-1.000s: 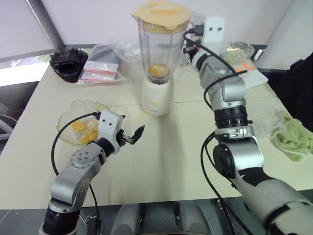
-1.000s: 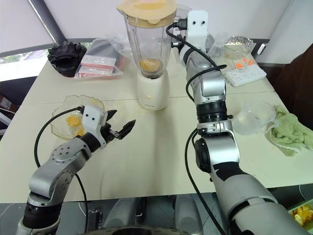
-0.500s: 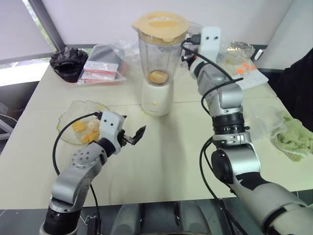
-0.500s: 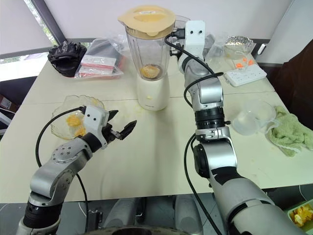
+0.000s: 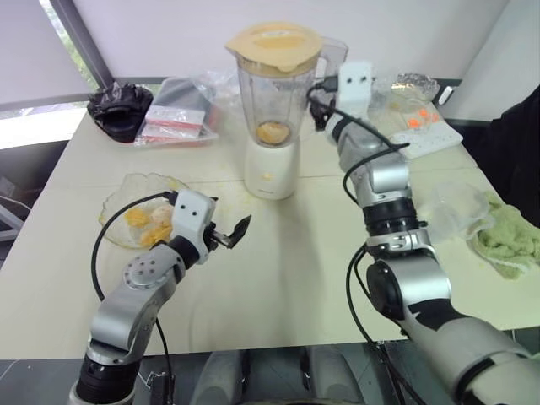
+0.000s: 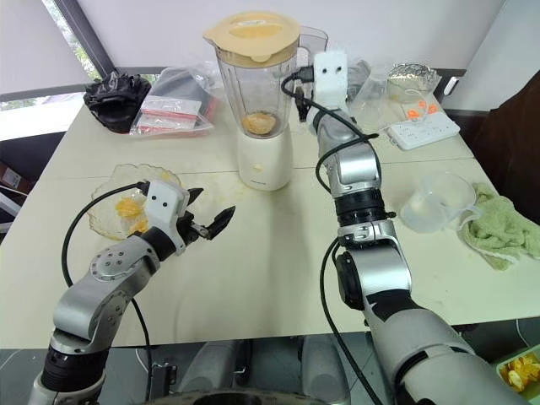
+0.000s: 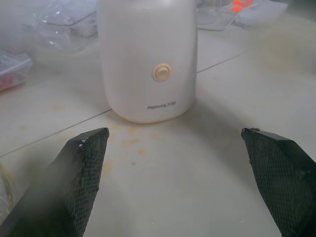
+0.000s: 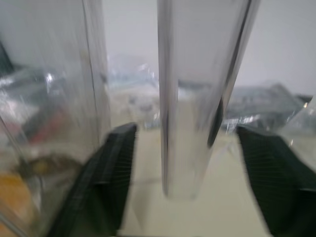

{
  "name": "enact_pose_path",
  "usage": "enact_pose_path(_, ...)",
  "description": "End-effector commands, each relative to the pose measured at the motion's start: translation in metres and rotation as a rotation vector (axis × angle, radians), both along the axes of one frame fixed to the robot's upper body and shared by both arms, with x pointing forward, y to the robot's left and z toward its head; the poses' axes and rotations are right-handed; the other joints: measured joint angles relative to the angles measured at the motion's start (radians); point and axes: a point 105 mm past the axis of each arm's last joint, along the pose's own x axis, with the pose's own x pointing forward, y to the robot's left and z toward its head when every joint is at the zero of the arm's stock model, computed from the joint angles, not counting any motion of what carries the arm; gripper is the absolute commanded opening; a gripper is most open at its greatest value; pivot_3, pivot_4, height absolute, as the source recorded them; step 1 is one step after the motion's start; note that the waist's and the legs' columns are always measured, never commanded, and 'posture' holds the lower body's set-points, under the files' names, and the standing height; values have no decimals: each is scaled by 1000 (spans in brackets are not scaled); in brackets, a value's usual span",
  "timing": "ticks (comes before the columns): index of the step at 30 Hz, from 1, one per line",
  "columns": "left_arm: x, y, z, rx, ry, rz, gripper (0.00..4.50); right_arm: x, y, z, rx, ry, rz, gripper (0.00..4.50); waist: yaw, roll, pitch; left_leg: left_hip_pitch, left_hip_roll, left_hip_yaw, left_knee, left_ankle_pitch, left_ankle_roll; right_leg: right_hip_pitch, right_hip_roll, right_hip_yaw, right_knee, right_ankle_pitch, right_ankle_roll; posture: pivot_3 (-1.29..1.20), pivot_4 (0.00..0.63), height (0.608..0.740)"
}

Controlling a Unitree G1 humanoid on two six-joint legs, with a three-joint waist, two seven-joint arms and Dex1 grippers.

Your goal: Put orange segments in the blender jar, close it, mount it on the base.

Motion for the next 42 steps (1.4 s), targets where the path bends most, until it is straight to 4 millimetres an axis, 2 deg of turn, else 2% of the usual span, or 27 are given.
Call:
enact_pose_path(1, -3, -5, 8, 5, -38, -25, 4500, -3, 0, 21, -23, -76, 1, 4461, -2, 0, 0, 0, 0, 0, 0, 0, 0, 0, 0, 0, 0, 0, 0, 0, 150, 740)
enact_pose_path(4, -6, -6, 6, 5, -24, -50, 4500, -5, -6, 19, -33, -80, -7, 4461, -2, 0, 0, 0, 0, 0, 0, 0, 0, 0, 0, 0, 0, 0, 0, 0, 150, 740)
enact_pose_path(8, -10, -7, 6, -5, -12, -77, 4500, -15, -18, 1, -72, -54, 6, 4461, 2, 0, 0, 0, 0, 0, 0, 0, 0, 0, 0, 0, 0, 0, 0, 0, 150, 740)
enact_pose_path(13, -12, -3, 7, -11, 1, -87, 4500, -34, -30, -26, -132, 2, 83, 4461, 3, 0, 0, 0, 0, 0, 1, 0, 0, 1, 0, 0, 0, 0, 0, 0, 150, 740)
enact_pose_path(16, -11, 2, 16, -30, -44, -80, 4500, -54, -36, -39, -174, 22, 215, 4461, 3, 0, 0, 0, 0, 0, 1, 0, 0, 0, 0, 0, 0, 0, -1, 0, 150, 740)
enact_pose_path(23, -13, 20, 26, -11, -49, -95, 4500, -110, -45, -39, -260, 35, 608, 4461, 2, -1, 0, 0, 1, 1, 1, 0, 0, 1, 1, 0, -1, -1, -1, 0, 150, 740)
enact_pose_path(29, -22, 31, 35, 23, -28, -153, 4500, -151, -50, -39, -283, 121, 821, 4461, 6, -3, 2, 0, 2, 1, 2, 0, 0, 2, 1, 0, -1, -1, -1, 0, 150, 740)
enact_pose_path(34, -35, 40, 41, 83, 9, -224, 4500, -169, -56, -27, -270, 139, 880, 4461, 7, -4, 2, 0, 3, 1, 3, 0, 0, 2, 0, 0, -2, -2, -2, 0, 150, 740)
enact_pose_path(38, -41, 56, 50, 112, 29, -230, 4500, -173, -67, -14, -268, 128, 857, 4461, 8, -5, 3, 0, 6, 2, 3, 0, 0, 2, 0, 0, -2, -3, -4, 0, 150, 740)
enact_pose_path(42, -45, 60, 51, 109, 36, -234, 4500, -174, -69, -8, -256, 119, 844, 4461, 9, -5, 3, 0, 7, 3, 3, 0, 0, 2, 0, 0, -2, -3, -5, 0, 150, 740)
